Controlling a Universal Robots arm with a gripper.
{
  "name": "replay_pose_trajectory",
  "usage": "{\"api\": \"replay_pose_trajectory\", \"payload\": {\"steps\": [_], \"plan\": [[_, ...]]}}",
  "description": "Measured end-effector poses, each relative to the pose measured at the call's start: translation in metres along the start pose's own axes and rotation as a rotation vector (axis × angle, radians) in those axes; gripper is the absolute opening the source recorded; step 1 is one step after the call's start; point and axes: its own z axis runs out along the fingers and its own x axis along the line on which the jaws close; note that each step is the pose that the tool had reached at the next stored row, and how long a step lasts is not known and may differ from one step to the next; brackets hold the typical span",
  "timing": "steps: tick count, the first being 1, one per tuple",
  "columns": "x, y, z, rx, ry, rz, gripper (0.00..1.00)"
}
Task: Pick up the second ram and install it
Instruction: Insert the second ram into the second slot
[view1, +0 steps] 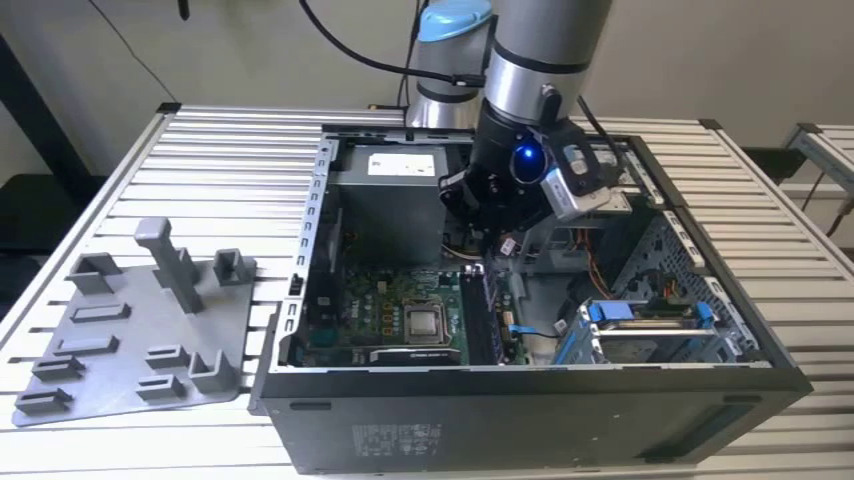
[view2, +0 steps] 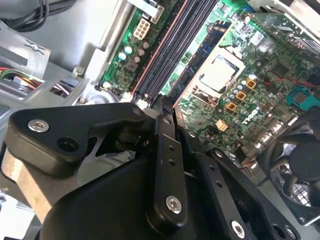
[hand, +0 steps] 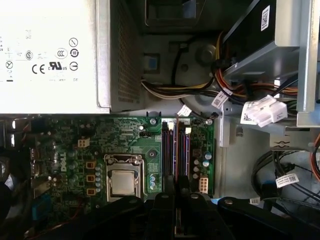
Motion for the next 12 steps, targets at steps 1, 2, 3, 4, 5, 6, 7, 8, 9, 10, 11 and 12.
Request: {"api": "replay_pose_trajectory", "payload": {"steps": [1,2,3,4,5,6,7,8,9,10,11,12], "plan": [[0.0,0.0,0.0004,0.0013,0.0003,0.0,0.14],[-0.0001,0.0,0.0008,0.0026,0.0004,0.0,0.14],[-0.0001,0.0,0.0011,0.0042,0.0004,0.0,0.14],[-0.0001,0.0,0.0012,0.0056,0.0004,0.0,0.14],[0.0,0.0,0.0012,0.0066,0.0004,0.0,0.14],[0.0,-0.0001,0.0012,0.0072,0.0004,0.0,0.14],[0.0,0.0,0.0012,0.0073,0.0004,0.0,0.14],[0.0,0.0,0.0013,0.0074,0.0004,0.0,0.14],[0.0,0.0,0.0013,0.0074,0.0003,0.0,0.14],[-0.0001,0.0,0.0014,0.0075,0.0003,0.0,0.14],[-0.0001,0.0,0.0021,0.0071,0.0002,0.0,0.14],[-0.0001,0.0,0.0027,0.0071,0.0003,0.0,0.14]]}}
